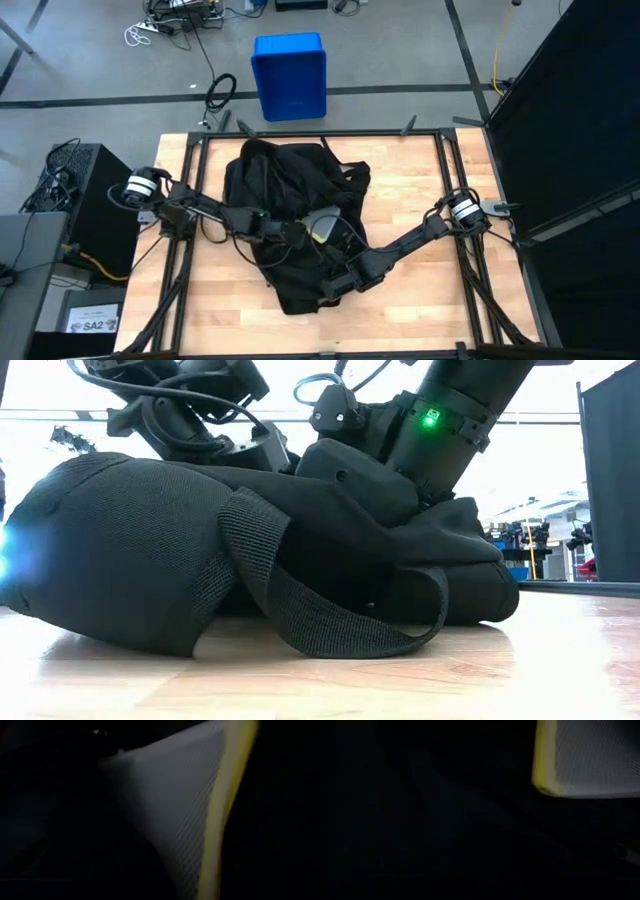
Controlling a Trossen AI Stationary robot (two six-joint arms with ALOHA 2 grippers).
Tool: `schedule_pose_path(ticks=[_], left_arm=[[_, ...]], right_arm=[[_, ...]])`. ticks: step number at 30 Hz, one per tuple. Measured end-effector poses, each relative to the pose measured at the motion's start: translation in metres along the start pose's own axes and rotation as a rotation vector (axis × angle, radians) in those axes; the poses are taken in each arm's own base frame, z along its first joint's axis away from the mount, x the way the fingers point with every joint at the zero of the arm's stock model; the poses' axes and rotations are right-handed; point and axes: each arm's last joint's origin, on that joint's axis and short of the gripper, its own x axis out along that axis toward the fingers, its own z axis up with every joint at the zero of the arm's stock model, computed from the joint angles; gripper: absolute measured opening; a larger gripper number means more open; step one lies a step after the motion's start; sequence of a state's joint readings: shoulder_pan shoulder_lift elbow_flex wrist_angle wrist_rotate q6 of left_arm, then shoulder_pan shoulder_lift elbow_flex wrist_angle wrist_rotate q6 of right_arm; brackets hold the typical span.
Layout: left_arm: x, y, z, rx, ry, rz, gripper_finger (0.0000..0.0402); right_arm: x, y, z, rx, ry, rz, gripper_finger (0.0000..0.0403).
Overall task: Unpack backpack
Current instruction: Remove the yellow zipper pouch from the black backpack
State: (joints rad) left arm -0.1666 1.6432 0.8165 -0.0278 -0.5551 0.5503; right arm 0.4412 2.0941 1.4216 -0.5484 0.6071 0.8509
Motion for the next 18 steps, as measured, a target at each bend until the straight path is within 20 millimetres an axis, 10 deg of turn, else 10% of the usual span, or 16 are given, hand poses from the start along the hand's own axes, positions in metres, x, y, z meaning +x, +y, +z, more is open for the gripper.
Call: schedule_pose_path(ticks=[18], left_arm=[[0.035,-0.007,-0.009,0.102,0.078,0.052,0.0179]], right_arm=[[0.0,0.002,0.001,-0.008,-0.012,0.016,0.0106]])
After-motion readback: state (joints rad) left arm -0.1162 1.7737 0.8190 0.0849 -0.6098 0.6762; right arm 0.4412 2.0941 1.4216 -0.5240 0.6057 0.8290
